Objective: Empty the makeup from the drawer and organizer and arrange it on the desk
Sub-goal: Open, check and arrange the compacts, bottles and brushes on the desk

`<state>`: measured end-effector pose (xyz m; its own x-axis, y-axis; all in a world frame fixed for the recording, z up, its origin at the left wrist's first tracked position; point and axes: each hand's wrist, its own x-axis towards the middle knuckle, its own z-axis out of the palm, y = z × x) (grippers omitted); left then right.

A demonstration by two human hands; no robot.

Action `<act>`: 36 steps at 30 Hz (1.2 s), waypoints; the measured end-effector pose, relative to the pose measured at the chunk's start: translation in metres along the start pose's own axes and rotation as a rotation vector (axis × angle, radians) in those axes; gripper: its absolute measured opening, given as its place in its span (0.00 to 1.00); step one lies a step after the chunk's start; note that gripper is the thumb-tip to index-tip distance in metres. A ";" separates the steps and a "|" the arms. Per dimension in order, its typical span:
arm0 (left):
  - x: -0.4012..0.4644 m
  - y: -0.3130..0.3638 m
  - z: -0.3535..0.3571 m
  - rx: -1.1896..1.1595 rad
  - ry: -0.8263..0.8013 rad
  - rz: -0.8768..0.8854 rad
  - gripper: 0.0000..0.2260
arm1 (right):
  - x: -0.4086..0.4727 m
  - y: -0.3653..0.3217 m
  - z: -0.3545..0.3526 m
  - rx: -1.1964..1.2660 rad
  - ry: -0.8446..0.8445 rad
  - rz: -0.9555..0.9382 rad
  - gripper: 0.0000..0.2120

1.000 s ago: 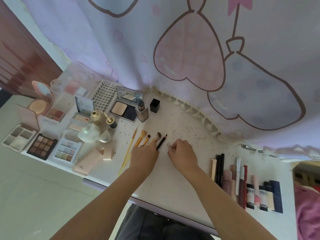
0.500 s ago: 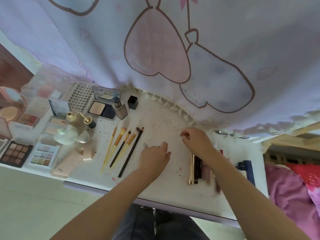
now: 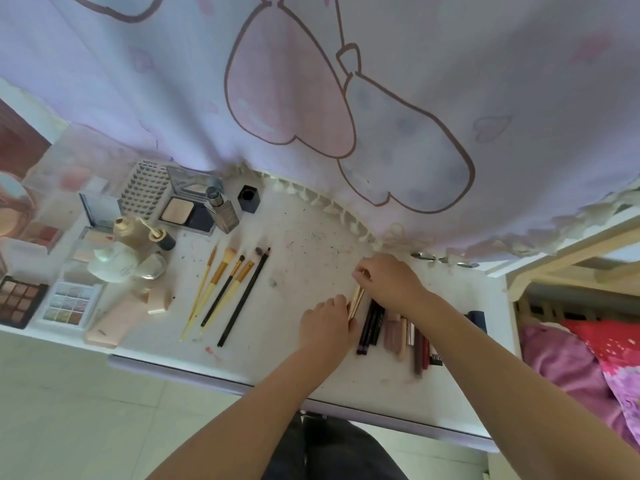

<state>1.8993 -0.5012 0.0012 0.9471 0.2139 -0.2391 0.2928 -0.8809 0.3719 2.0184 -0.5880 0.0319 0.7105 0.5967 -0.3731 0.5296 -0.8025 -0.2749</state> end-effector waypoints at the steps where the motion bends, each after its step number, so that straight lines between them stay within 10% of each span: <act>1: -0.001 -0.006 -0.004 0.012 0.099 0.069 0.09 | 0.001 -0.004 -0.003 0.082 -0.011 0.036 0.18; 4: -0.008 -0.022 -0.023 -0.005 0.233 0.216 0.06 | -0.001 -0.020 -0.018 0.307 -0.121 0.079 0.24; 15: -0.020 -0.048 -0.116 -1.065 -0.295 0.011 0.15 | -0.032 -0.058 -0.065 0.718 0.023 -0.201 0.14; 18: -0.019 -0.057 -0.124 -0.971 -0.253 0.030 0.14 | -0.041 -0.055 -0.085 0.723 -0.188 -0.255 0.07; 23: -0.020 -0.055 -0.128 -0.562 -0.148 0.108 0.11 | -0.045 -0.058 -0.096 0.638 -0.361 -0.114 0.23; 28: -0.020 -0.058 -0.143 -0.960 -0.322 -0.051 0.15 | -0.045 -0.058 -0.090 0.693 -0.229 -0.217 0.04; 36: -0.020 -0.065 -0.146 -0.794 -0.262 -0.024 0.15 | -0.042 -0.070 -0.091 0.719 -0.297 -0.076 0.15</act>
<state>1.8802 -0.3868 0.1130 0.9070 0.0369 -0.4195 0.4108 -0.2974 0.8619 1.9936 -0.5564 0.1470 0.4766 0.7058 -0.5241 0.0690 -0.6244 -0.7780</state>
